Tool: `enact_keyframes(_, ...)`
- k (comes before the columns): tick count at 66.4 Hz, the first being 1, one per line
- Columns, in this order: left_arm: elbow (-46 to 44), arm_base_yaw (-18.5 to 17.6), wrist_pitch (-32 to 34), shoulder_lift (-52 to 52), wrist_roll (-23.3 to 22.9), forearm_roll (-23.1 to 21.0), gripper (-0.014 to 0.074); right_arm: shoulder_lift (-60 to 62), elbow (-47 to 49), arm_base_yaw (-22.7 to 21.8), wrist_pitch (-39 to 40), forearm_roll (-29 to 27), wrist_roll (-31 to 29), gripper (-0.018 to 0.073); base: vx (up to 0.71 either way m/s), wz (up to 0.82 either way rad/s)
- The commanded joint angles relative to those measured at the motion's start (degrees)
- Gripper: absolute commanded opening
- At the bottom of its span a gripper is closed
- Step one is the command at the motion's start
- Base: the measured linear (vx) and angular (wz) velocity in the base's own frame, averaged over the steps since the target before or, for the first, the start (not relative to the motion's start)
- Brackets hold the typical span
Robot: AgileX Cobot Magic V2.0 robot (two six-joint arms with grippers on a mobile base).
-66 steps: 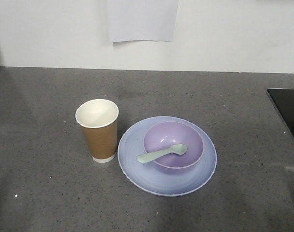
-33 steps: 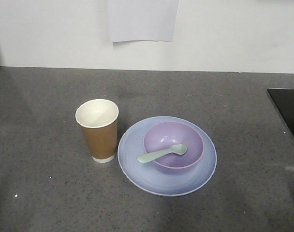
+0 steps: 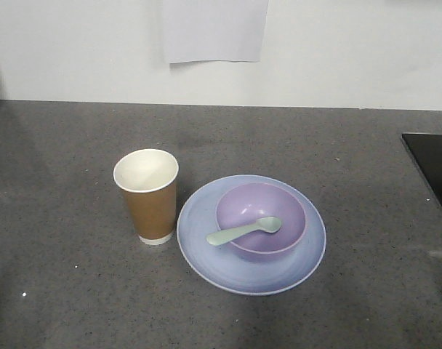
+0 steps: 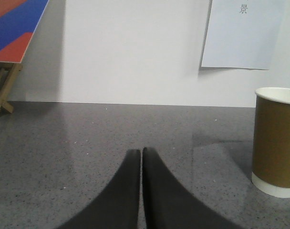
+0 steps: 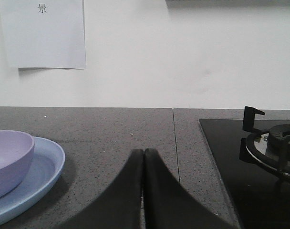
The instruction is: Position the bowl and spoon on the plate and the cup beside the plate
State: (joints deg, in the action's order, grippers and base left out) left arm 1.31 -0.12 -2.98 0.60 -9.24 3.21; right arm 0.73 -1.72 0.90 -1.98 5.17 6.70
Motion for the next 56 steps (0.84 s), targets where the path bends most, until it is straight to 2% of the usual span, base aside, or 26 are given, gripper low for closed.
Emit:
enact_keyframes(1,-0.99,0.0,4.43,0.84,-0.37,-0.05,-0.0006,0.09,-0.44,0.04,3.9,0.15,-0.04,-0.0009,0.0,0.0)
enact_keyframes(56,-0.99,0.0,4.43,0.84,-0.37,-0.05,-0.0006,0.44,-0.44,0.04,3.92,0.2,-0.04,-0.0009,0.0,0.0)
